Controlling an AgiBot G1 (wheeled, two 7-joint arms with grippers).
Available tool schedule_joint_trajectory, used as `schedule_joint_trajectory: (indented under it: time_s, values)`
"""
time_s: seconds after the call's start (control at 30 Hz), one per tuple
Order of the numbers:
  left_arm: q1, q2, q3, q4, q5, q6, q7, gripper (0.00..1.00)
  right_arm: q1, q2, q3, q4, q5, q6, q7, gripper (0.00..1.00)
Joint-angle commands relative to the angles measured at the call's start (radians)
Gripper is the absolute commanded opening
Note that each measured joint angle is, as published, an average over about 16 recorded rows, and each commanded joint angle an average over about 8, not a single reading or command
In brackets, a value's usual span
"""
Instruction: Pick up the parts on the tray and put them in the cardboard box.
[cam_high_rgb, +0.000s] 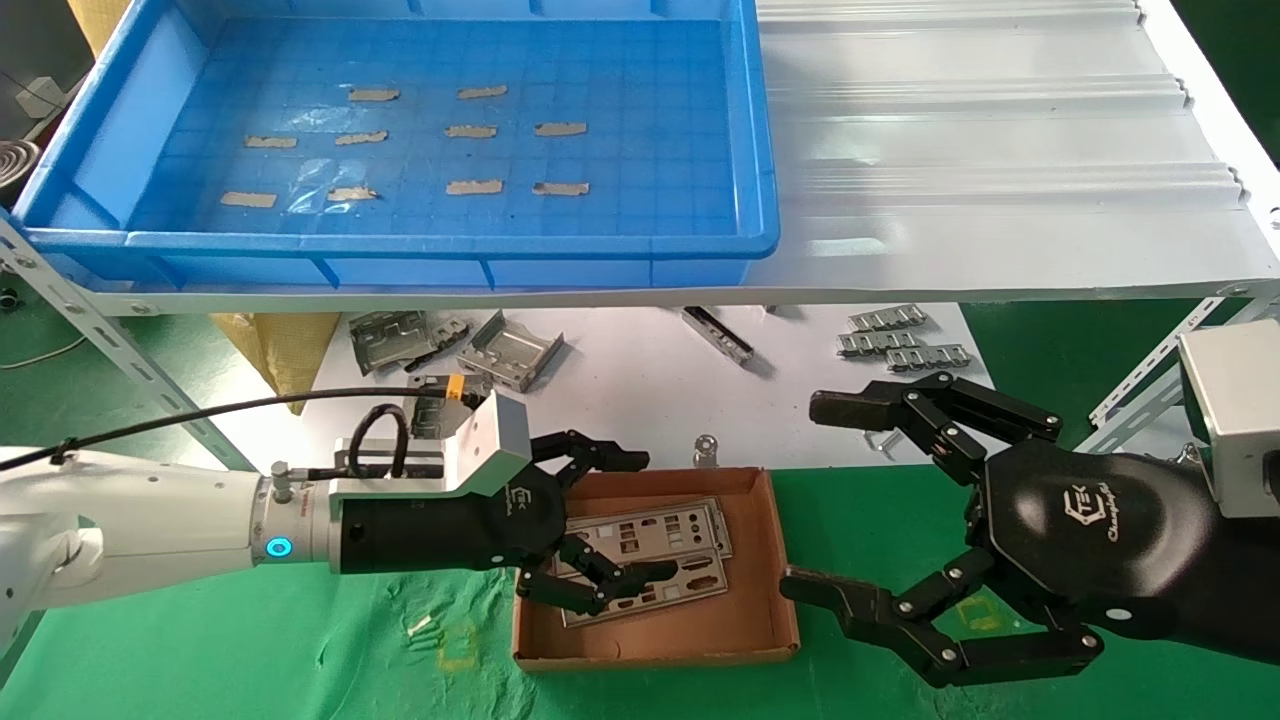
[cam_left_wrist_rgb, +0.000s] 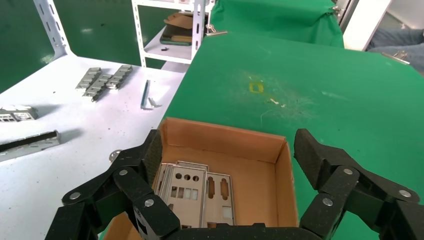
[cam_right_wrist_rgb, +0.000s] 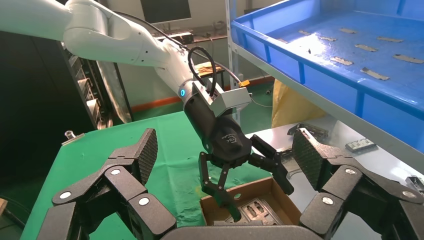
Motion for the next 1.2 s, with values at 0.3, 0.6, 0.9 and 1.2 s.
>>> schedule_joint_trajectory:
  time_s: [0.3,0.6,0.9,1.2]
  values:
    - [0.037,-0.047,-0.032,-0.099,-0.021,-0.01,-0.048,1.0,0.0,0.0,0.0,0.0,0.0,0.0,0.0,1.0]
    - [0.108,-0.143,-0.097,-0.292,-0.065,-0.021,-0.151,1.0,0.0,0.0,0.0,0.0,0.0,0.0,0.0,1.0]
    - [0.179,-0.239,-0.162,-0.485,-0.11,-0.033,-0.254,1.0,0.0,0.0,0.0,0.0,0.0,0.0,0.0,1.0]
    - [0.25,-0.335,-0.227,-0.677,-0.154,-0.045,-0.356,1.0,0.0,0.0,0.0,0.0,0.0,0.0,0.0,1.0]
